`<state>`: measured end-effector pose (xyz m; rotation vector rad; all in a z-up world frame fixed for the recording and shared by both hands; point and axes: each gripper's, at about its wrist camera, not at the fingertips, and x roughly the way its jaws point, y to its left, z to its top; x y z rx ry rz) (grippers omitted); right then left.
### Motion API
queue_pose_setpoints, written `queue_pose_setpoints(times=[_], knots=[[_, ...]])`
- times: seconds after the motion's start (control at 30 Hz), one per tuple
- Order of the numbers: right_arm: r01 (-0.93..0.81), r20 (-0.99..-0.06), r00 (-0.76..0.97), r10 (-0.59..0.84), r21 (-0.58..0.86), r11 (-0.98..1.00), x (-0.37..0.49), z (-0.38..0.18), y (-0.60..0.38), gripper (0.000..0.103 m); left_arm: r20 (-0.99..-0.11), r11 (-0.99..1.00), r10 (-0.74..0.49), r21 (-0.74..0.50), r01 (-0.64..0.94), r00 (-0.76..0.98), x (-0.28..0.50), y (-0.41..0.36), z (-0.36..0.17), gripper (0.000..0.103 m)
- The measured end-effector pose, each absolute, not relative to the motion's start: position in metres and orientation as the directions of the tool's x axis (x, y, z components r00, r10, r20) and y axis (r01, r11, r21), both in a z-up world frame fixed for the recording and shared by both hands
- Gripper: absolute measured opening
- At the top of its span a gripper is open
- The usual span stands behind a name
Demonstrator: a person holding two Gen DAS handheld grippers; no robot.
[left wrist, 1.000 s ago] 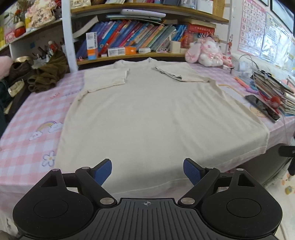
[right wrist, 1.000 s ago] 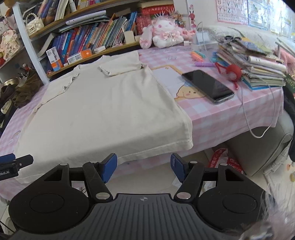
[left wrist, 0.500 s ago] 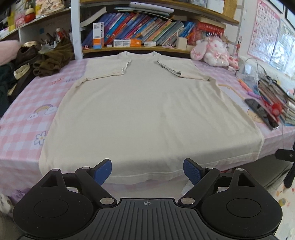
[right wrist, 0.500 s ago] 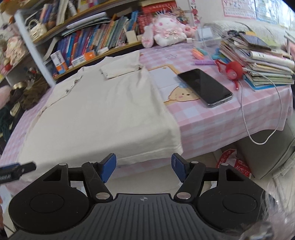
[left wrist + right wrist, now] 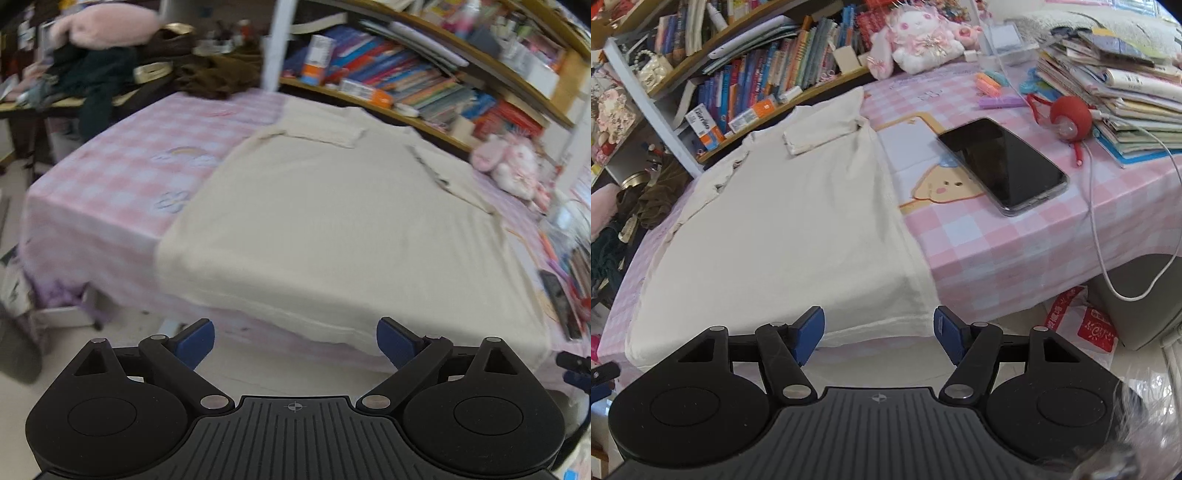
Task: Fold clothes
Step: 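Move both open tools down to the hem of the cream T-shirt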
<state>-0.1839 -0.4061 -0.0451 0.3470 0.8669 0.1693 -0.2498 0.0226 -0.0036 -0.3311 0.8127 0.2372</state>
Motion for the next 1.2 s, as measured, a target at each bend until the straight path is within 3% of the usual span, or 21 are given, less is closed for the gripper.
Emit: queue_pose_setpoints(times=[0.2,0.57,0.97,1.13,1.2], knots=[[0.056,-0.734,0.623,0.270,0.386,0.921,-0.172,-0.054,-0.424,0.064,-0.776,0.898,0.104,-0.195,-0.394,0.622,-0.257,0.041,-0.012,0.097],[-0.018,-0.723,0.602,0.339,0.412,0.911,-0.162,-0.051,-0.420,0.063,-0.760,0.891,0.136,-0.187,-0.413,0.636,-0.258,0.051,-0.014,0.097],[0.022,-0.734,0.586,0.344,0.438,0.899,-0.161,-0.058,-0.434,0.063,-0.754,0.829,0.059,-0.328,-0.452,0.654,-0.259,0.090,-0.023,0.094],[-0.046,-0.778,0.565,0.276,0.304,0.951,-0.153,-0.070,-0.418,0.057,-0.755,0.859,0.052,-0.300,-0.416,0.654,-0.256,0.094,-0.031,0.092],[-0.083,-0.788,0.556,0.264,0.263,0.961,-0.150,-0.074,-0.413,0.055,-0.760,0.891,0.054,-0.256,-0.375,0.648,-0.252,0.093,-0.033,0.082]])
